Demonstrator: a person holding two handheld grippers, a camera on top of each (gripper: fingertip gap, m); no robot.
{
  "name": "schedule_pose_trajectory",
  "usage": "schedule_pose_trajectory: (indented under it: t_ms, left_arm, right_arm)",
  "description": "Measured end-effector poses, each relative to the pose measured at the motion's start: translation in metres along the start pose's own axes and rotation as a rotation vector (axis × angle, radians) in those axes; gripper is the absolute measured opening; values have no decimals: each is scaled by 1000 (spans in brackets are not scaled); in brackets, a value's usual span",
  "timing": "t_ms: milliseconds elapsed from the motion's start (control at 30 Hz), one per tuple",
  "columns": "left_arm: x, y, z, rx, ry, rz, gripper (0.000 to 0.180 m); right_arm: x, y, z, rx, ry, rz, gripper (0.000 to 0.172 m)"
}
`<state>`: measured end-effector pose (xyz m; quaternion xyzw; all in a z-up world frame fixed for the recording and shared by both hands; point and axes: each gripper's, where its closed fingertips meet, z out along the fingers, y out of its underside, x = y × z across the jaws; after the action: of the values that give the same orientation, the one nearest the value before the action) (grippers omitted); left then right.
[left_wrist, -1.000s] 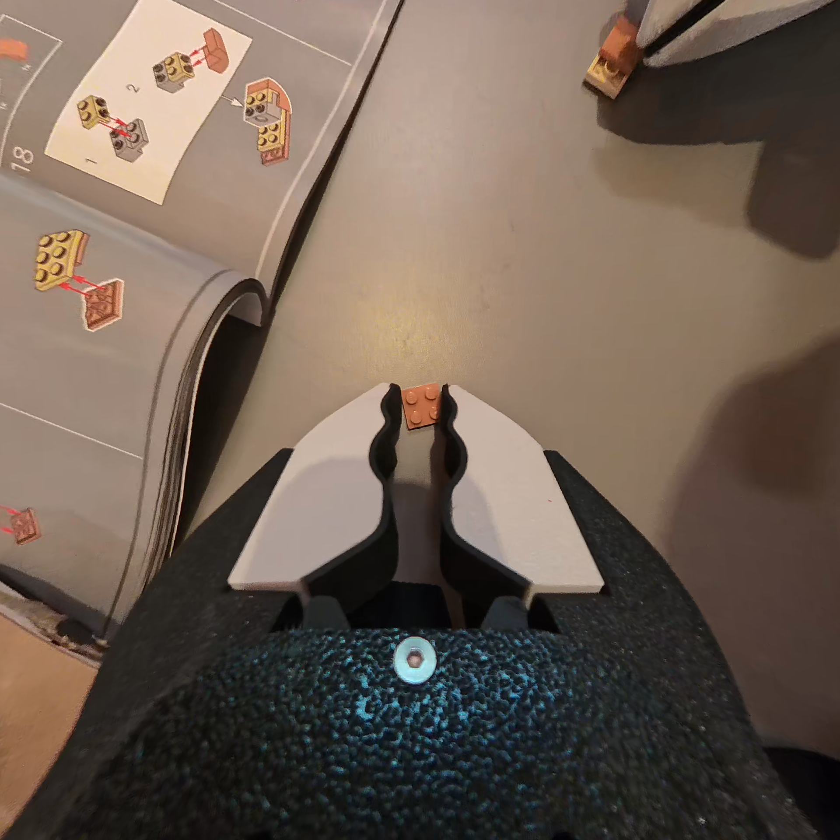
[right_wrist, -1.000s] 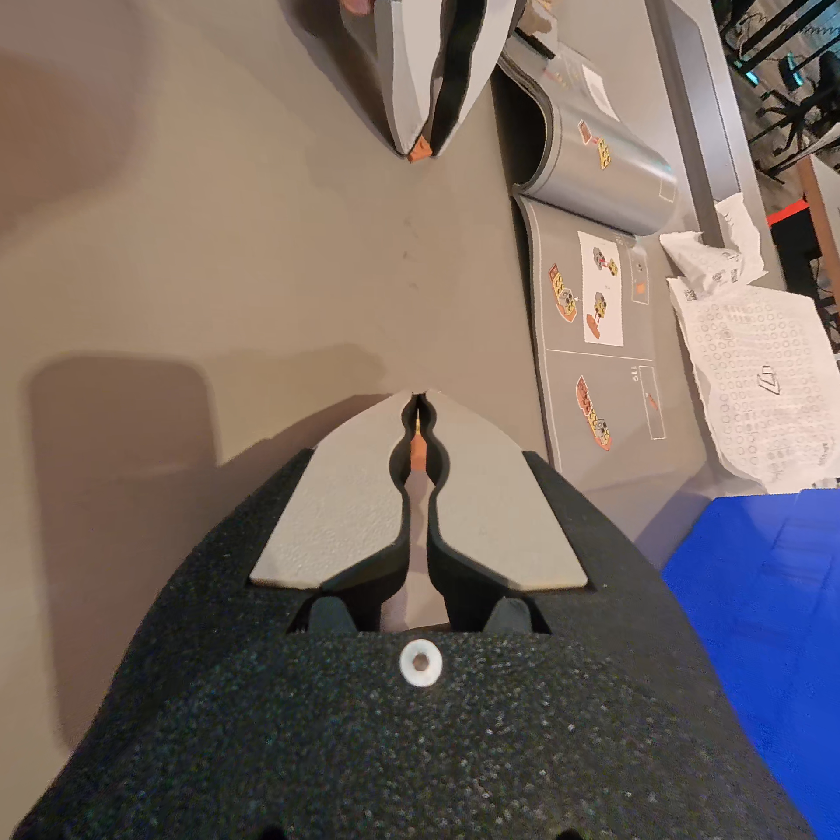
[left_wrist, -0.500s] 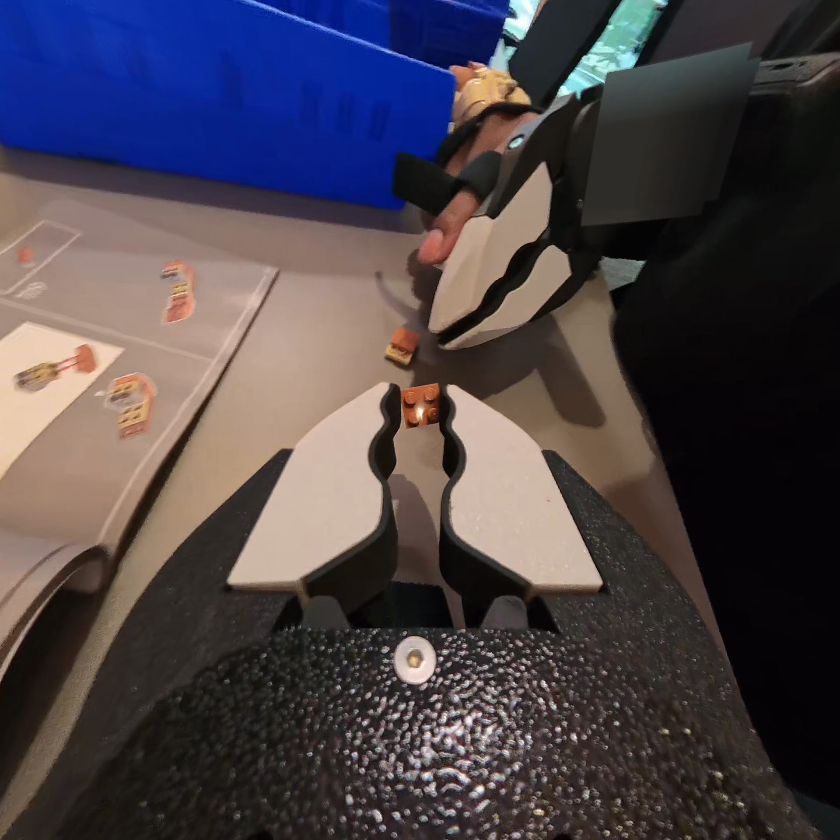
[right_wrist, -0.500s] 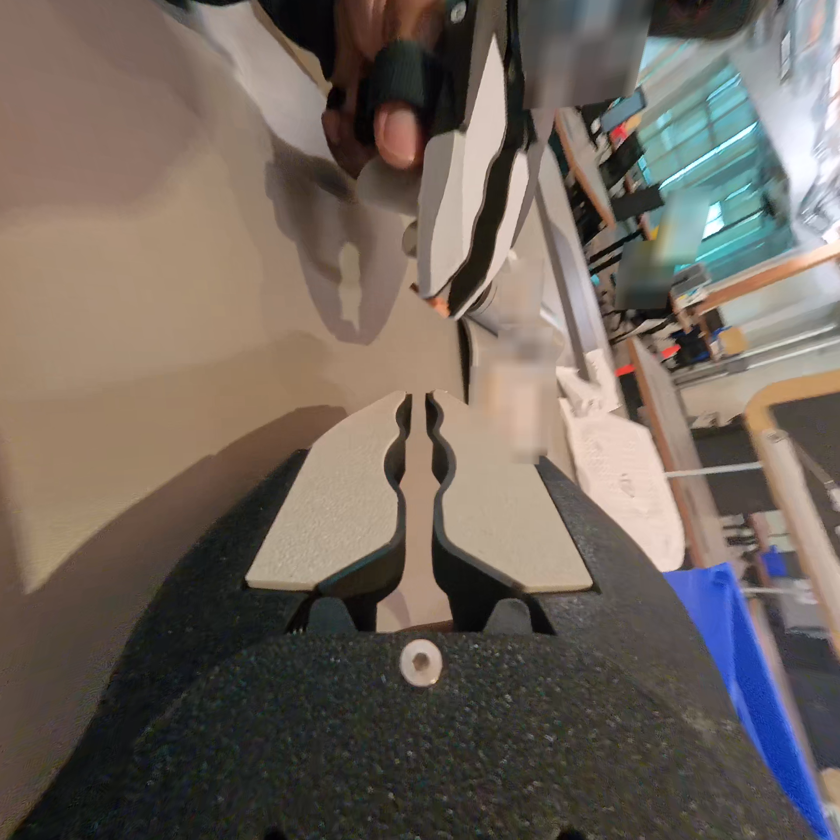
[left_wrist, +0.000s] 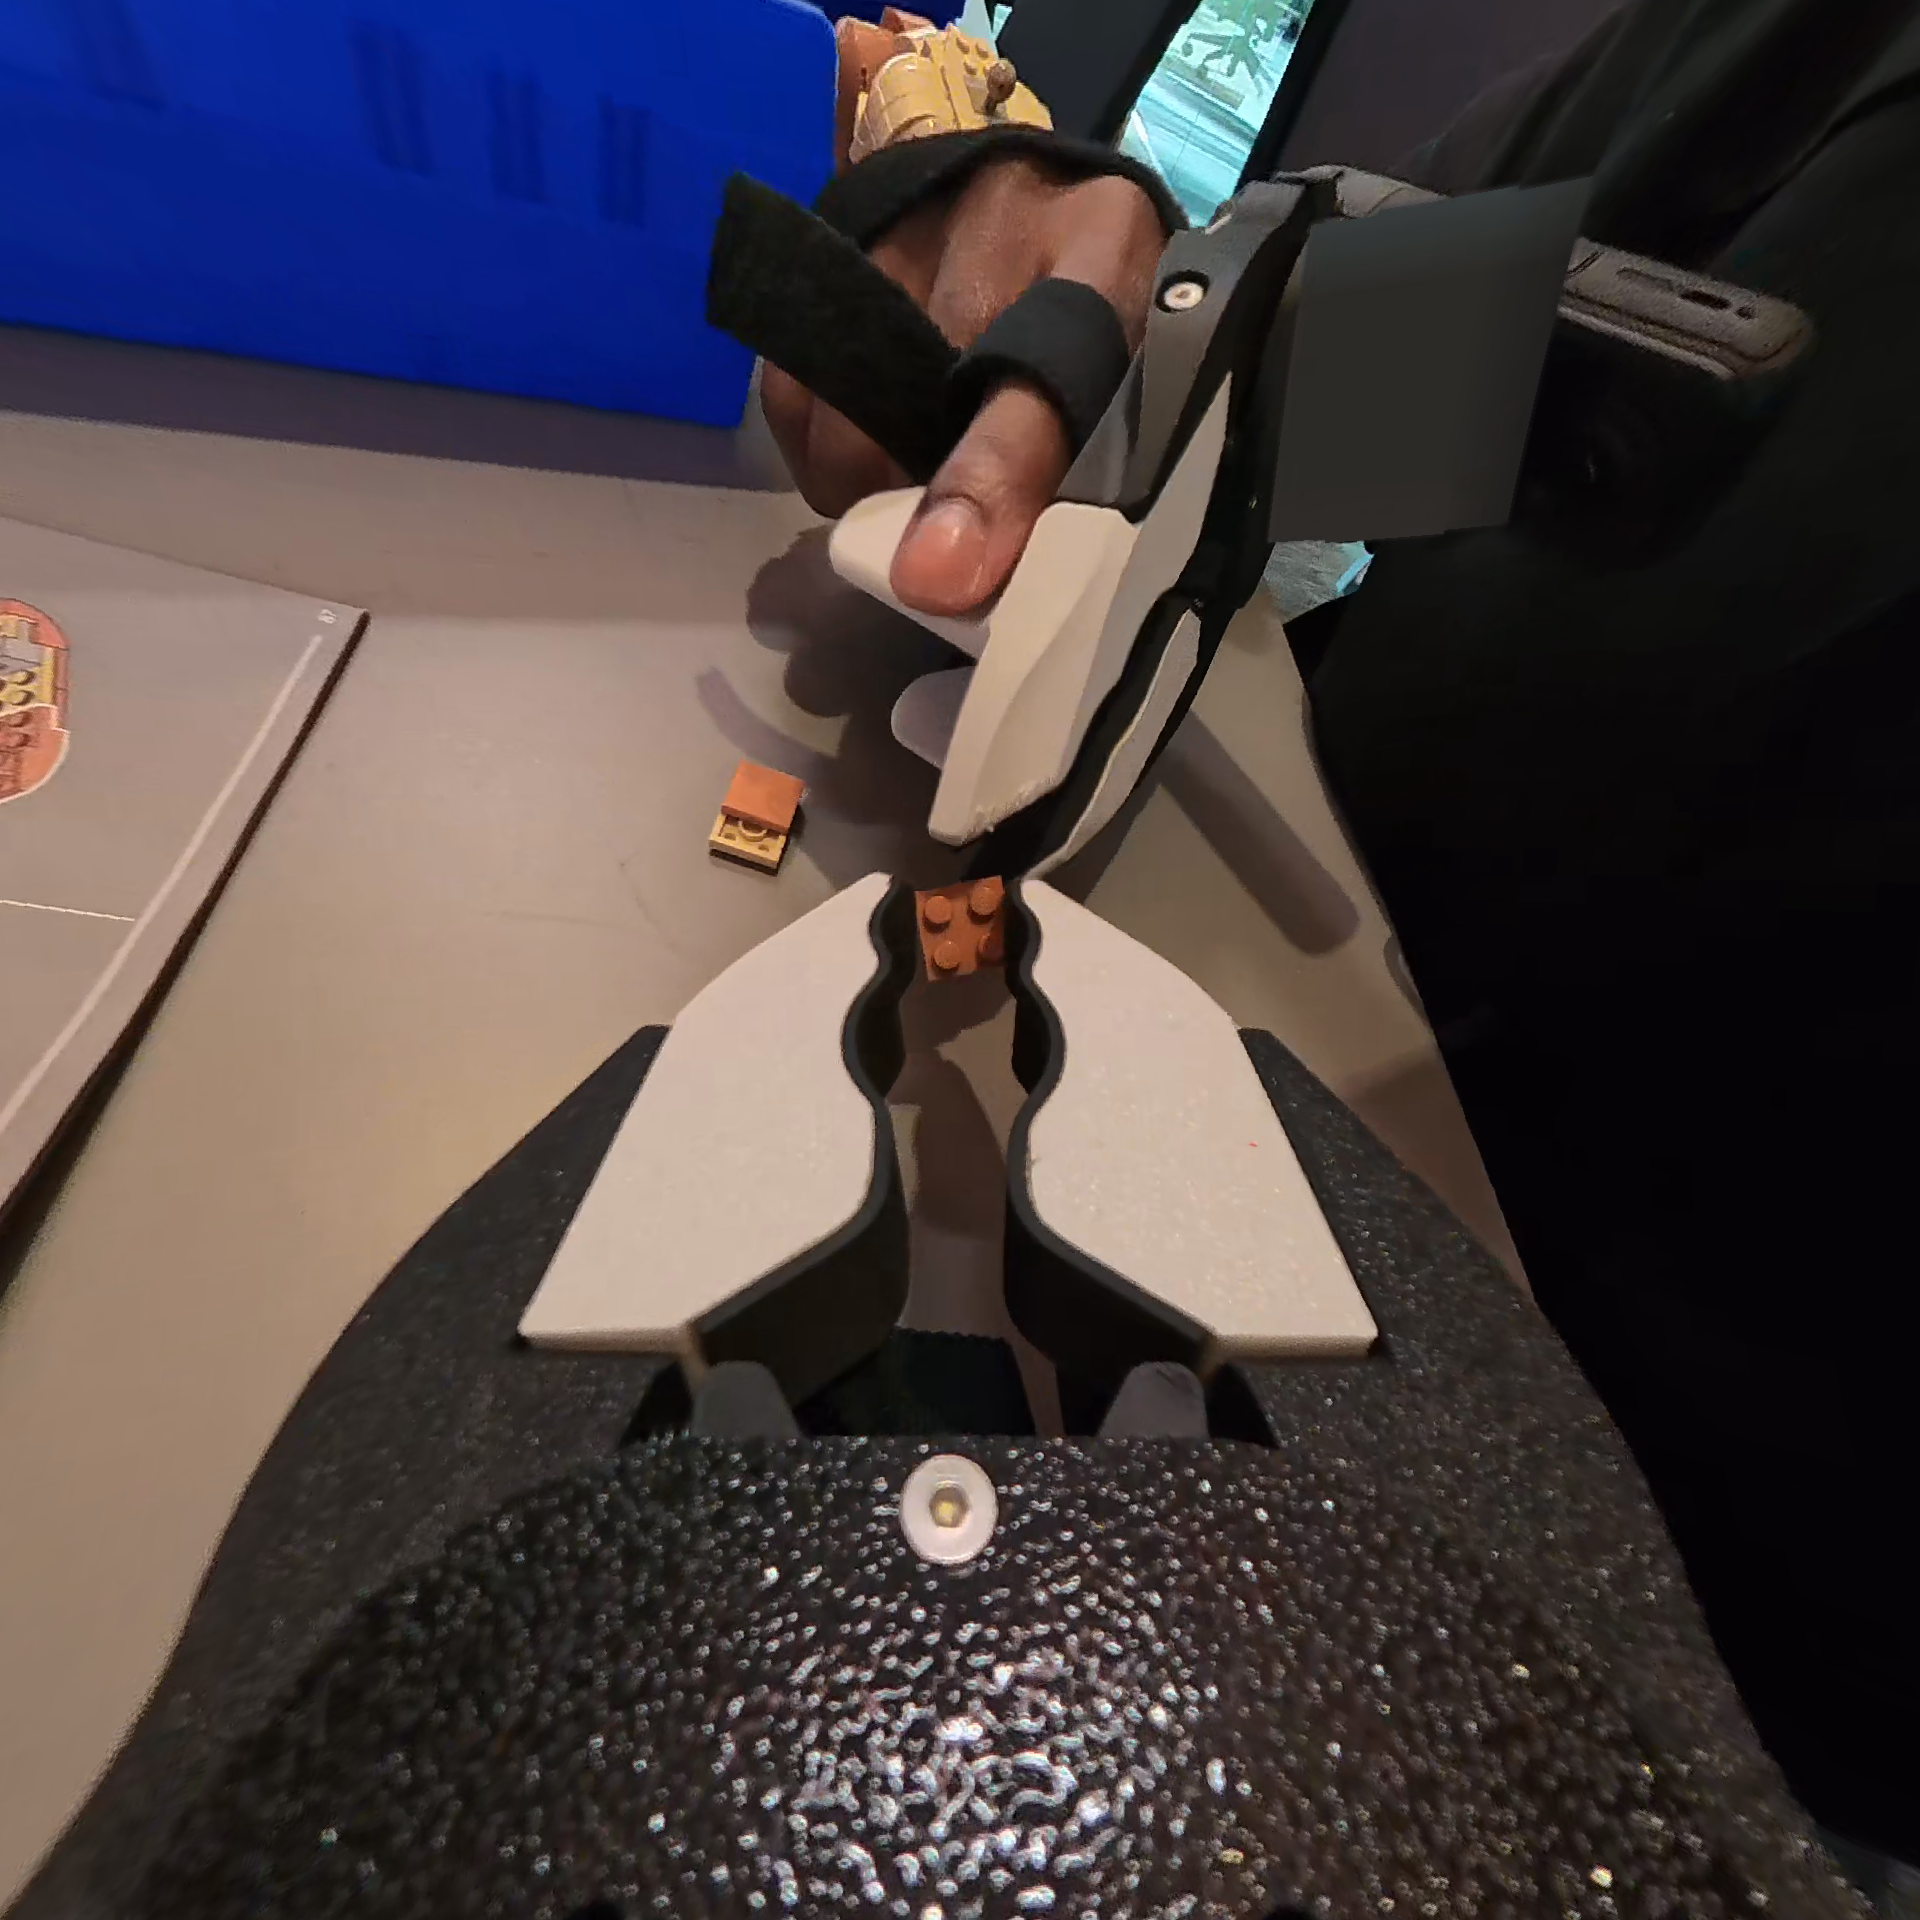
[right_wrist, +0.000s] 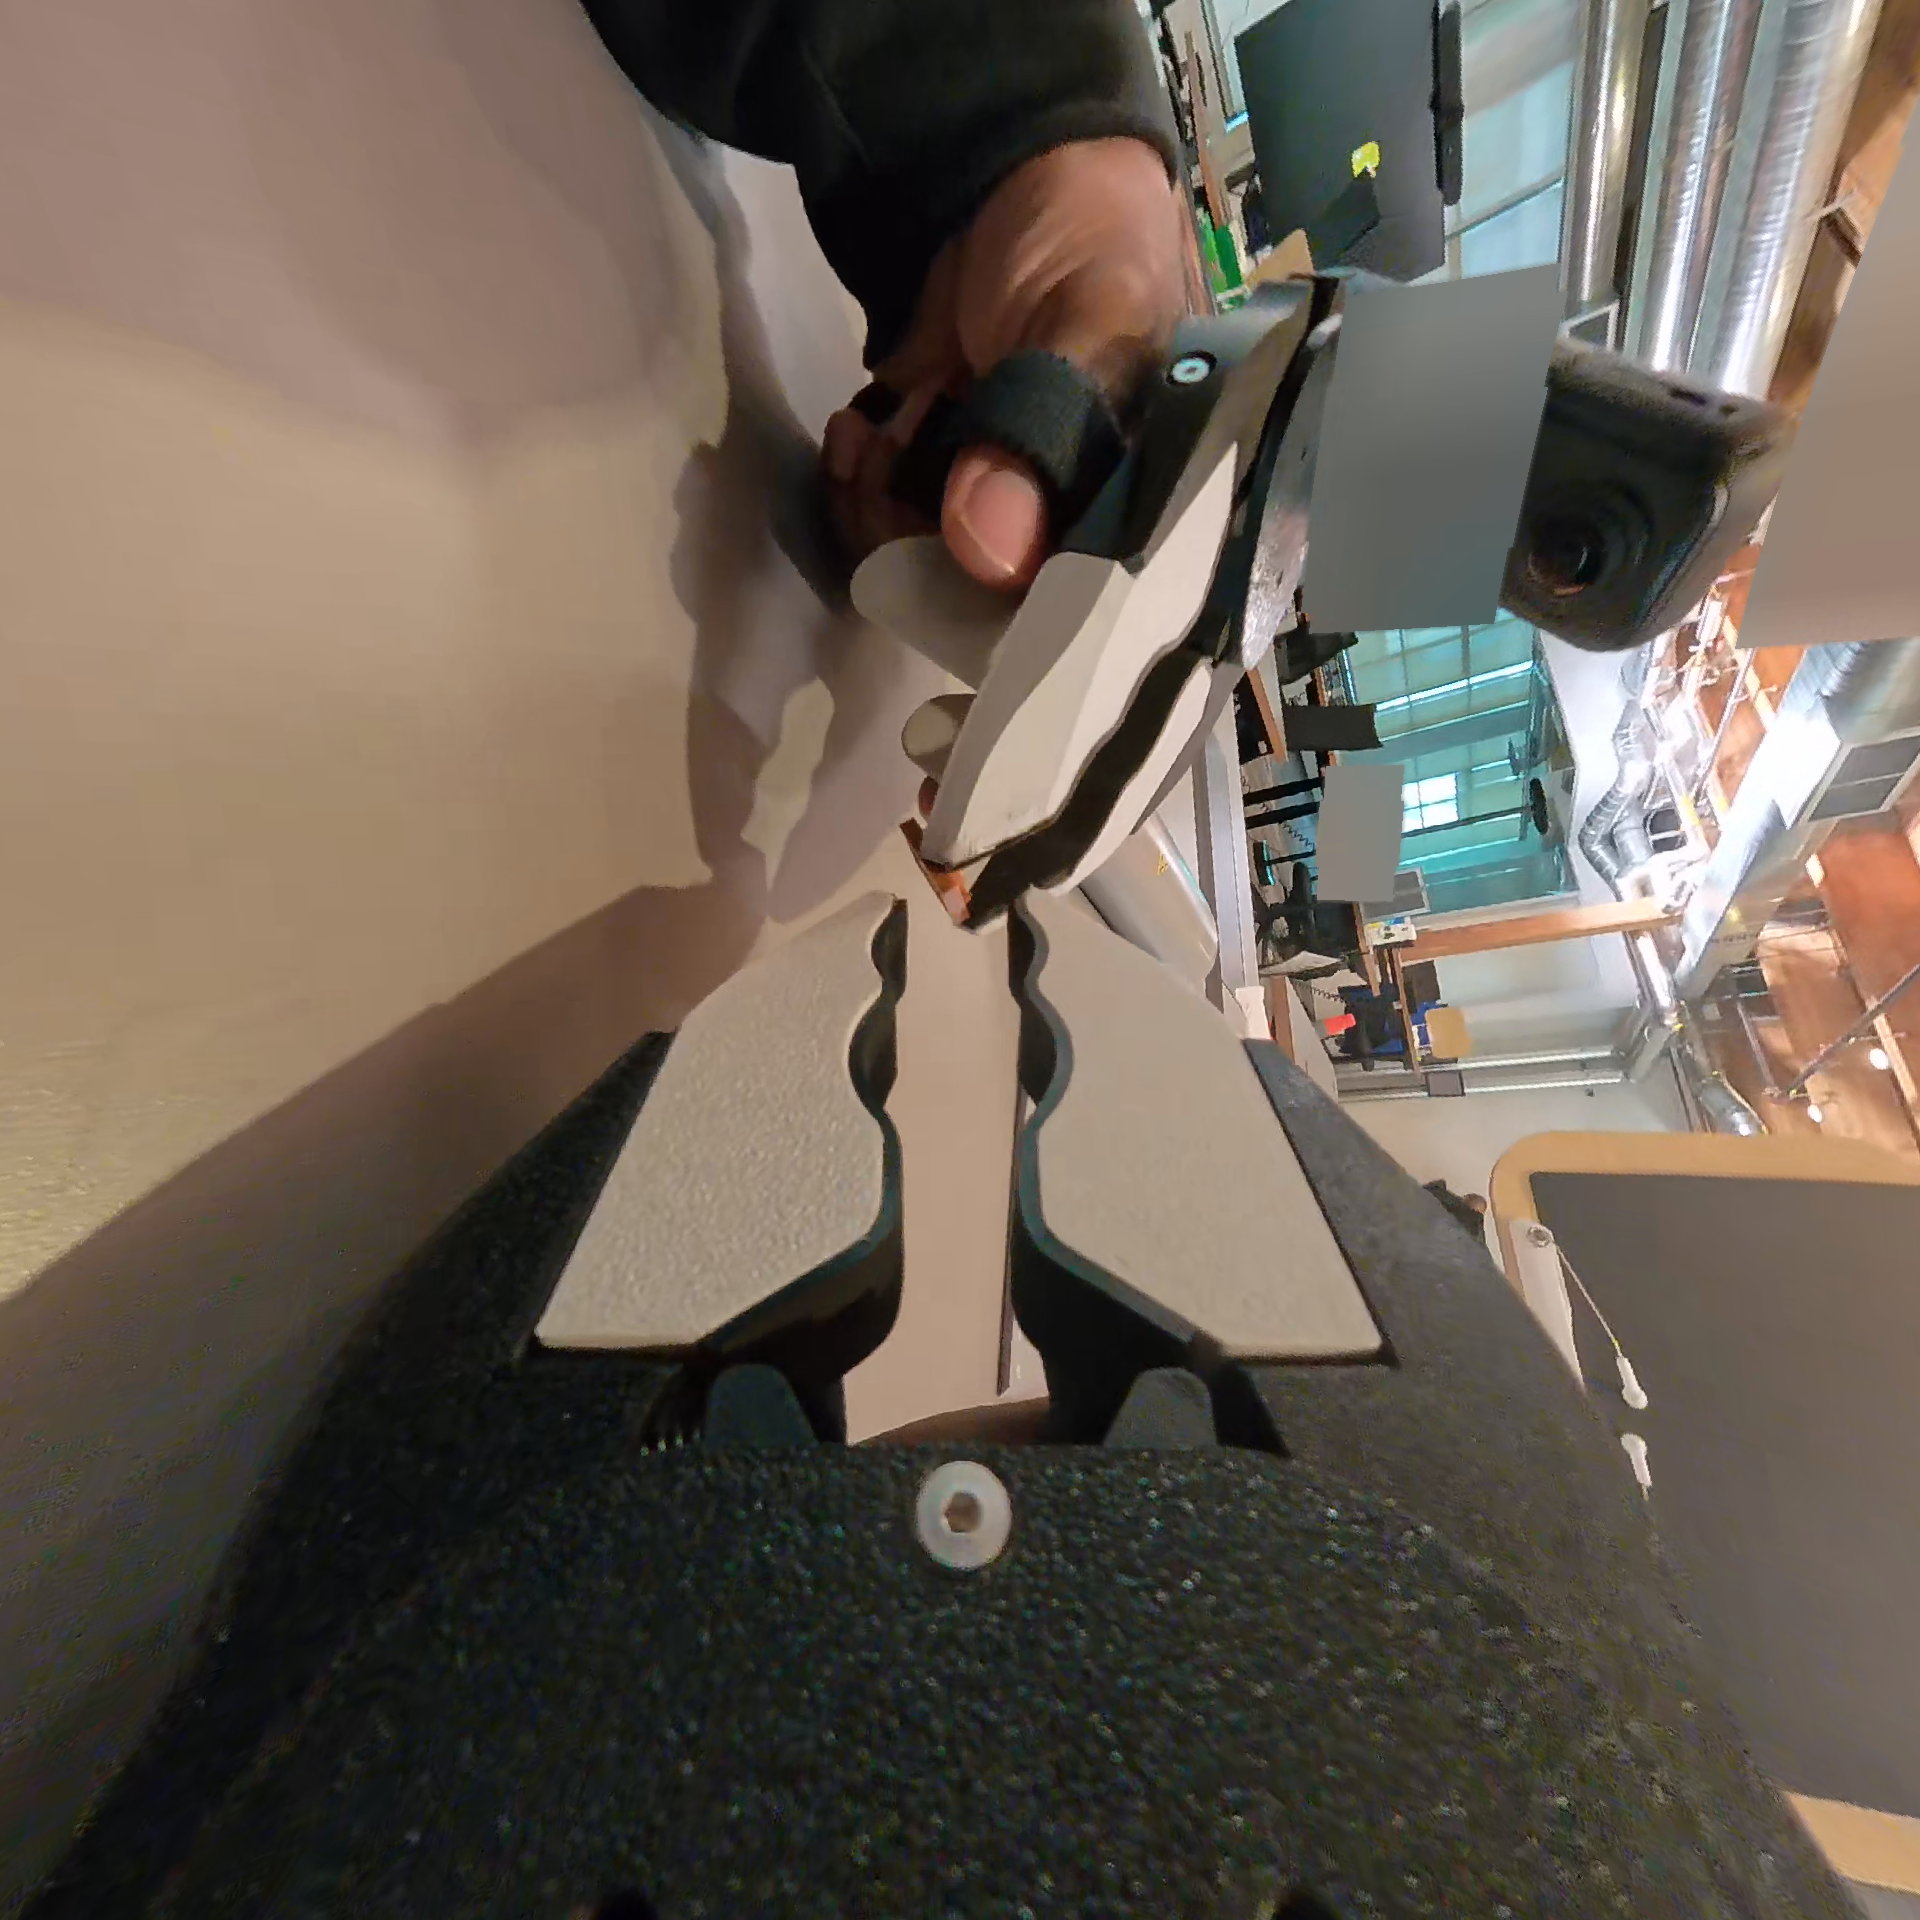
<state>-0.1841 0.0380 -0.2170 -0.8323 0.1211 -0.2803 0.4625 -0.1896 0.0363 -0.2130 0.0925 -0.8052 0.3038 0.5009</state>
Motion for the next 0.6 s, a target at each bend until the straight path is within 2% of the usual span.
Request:
schedule_pose_trajectory:
  t_ms: [133, 267, 367, 467, 600]
  left_arm:
    - [4, -1, 2, 7, 27, -15, 16]
    - [5, -1, 4, 4, 26, -12, 16]
    - [4, -3, 3, 19, 9, 7, 16]
    - [-2, -8, -6, 51, -75, 150, 23]
    - [-6, -12, -16, 43, -237, 492, 27]
  right_arm:
    - [-2, -3, 1, 11, -7, -17, 17]
    - [-3, -4, 2, 0, -8, -13, 7]
    - [-2, -1, 2, -21, -32, 60, 5]
    - [1, 7, 1, -53, -69, 227, 5]
    - [-7, 12, 0, -69, -245, 594, 5]
